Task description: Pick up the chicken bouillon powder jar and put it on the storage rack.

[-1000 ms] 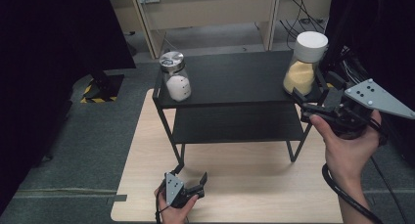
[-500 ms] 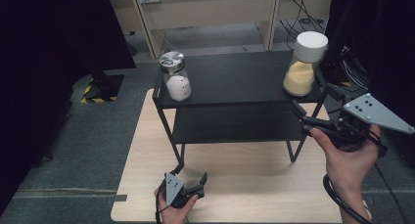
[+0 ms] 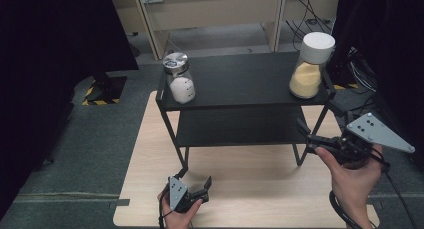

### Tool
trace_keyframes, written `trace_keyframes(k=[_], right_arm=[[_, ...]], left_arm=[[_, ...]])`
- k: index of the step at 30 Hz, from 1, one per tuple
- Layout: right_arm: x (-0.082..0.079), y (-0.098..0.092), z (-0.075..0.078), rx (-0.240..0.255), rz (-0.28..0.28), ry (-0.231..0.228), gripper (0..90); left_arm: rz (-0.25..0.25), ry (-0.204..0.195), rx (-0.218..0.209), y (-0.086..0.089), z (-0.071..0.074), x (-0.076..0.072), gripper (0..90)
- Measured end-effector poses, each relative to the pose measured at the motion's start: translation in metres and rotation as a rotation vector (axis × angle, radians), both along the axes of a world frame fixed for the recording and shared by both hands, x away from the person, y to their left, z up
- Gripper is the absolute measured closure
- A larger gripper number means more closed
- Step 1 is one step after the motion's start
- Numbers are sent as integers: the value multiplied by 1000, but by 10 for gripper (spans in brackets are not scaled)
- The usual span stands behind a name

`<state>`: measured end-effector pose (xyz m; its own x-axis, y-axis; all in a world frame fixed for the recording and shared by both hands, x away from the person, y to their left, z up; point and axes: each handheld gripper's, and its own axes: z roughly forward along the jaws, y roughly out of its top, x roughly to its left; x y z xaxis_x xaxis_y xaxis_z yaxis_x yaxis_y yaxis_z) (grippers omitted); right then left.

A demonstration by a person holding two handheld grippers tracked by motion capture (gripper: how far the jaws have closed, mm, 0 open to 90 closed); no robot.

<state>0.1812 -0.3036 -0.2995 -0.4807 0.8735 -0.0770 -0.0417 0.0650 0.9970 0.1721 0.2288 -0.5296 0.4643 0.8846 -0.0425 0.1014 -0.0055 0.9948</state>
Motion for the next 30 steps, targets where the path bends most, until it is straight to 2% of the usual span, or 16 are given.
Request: trace_keyframes(k=[17,30], right_arm=[[-8,-1,-24,4,33,35,49],[-9,-2,-41,5,33,73,49]], left_arm=[[0,-2,-1,0,0,0,85],[-1,-4,2,0,0,0,85]])
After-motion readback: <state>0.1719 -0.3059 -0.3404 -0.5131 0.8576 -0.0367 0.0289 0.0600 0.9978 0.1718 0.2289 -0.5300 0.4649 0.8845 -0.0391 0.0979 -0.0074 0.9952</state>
